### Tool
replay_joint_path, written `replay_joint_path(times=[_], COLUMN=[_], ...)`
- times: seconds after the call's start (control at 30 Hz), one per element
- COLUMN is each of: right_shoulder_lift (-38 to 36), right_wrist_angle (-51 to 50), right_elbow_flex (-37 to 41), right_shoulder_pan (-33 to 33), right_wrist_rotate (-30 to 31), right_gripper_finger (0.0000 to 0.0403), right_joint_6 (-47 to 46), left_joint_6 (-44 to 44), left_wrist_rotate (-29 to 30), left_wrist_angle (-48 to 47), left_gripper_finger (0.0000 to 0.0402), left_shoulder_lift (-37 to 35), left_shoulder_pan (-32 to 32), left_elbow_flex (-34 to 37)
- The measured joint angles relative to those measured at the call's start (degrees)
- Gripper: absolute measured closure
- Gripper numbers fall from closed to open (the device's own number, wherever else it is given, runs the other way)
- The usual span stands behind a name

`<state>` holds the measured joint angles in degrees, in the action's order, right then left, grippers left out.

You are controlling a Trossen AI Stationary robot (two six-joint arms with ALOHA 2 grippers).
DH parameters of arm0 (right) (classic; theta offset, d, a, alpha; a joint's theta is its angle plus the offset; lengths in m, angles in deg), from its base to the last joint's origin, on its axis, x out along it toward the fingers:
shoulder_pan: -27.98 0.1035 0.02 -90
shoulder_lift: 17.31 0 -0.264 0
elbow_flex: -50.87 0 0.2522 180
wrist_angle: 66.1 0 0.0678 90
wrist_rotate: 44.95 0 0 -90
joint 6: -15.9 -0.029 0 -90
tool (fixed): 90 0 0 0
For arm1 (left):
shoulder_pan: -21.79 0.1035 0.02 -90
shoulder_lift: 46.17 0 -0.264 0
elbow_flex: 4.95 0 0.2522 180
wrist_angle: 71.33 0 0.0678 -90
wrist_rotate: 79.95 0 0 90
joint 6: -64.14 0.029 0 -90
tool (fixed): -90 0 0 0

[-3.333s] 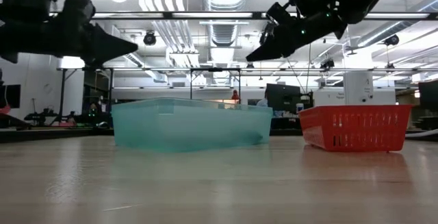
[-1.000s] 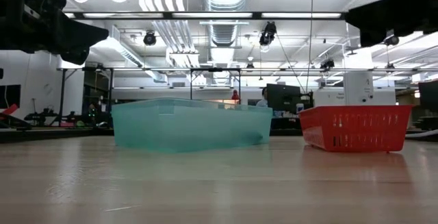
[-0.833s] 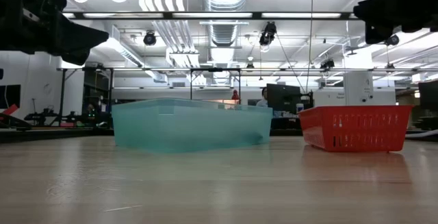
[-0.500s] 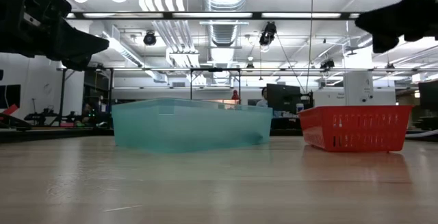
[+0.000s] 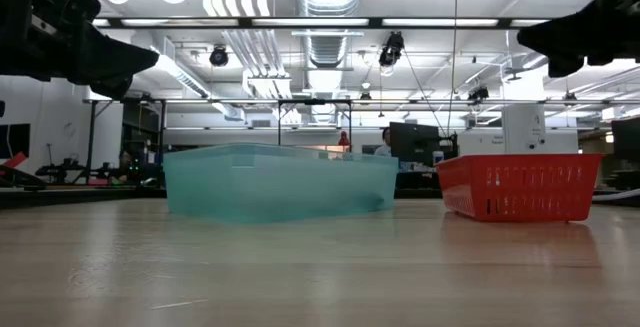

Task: Pick and place items into bin
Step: Return to Home Position

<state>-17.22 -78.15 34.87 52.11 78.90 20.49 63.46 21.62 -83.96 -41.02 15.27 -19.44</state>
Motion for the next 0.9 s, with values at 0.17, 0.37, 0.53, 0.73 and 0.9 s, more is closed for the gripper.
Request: replay_joint_path(times=[0.17,0.37,0.53,0.73,0.9], right_shoulder_lift=[-0.03,-0.01,0.03,-0.01,0.40], right_wrist_angle=[3.54,7.48,3.32,-0.17,-1.73], right_elbow_flex=[1.57,0.84,0.52,0.52,0.52], right_shoulder_pan=[-1.78,-7.61,-12.91,-14.77,-14.79], right_wrist_rotate=[-2.87,-9.89,-11.41,-13.35,-13.07], right_gripper_finger=[0.0372,0.0372,0.0372,0.0372,0.0372], right_joint_6=[1.52,4.59,1.78,-2.91,-3.88], left_joint_6=[0.07,0.00,-0.03,-0.48,-0.46], left_wrist_rotate=[0.10,0.11,0.13,-0.04,-0.74], left_wrist_angle=[0.08,0.10,0.10,0.13,0.08], left_gripper_finger=[0.0402,0.0402,0.0402,0.0402,0.0402], left_shoulder_lift=[-0.07,0.03,0.03,-0.59,-1.19], left_shoulder_pan=[0.01,0.00,0.00,0.01,0.00], left_elbow_flex=[0.00,0.02,0.02,0.02,0.07])
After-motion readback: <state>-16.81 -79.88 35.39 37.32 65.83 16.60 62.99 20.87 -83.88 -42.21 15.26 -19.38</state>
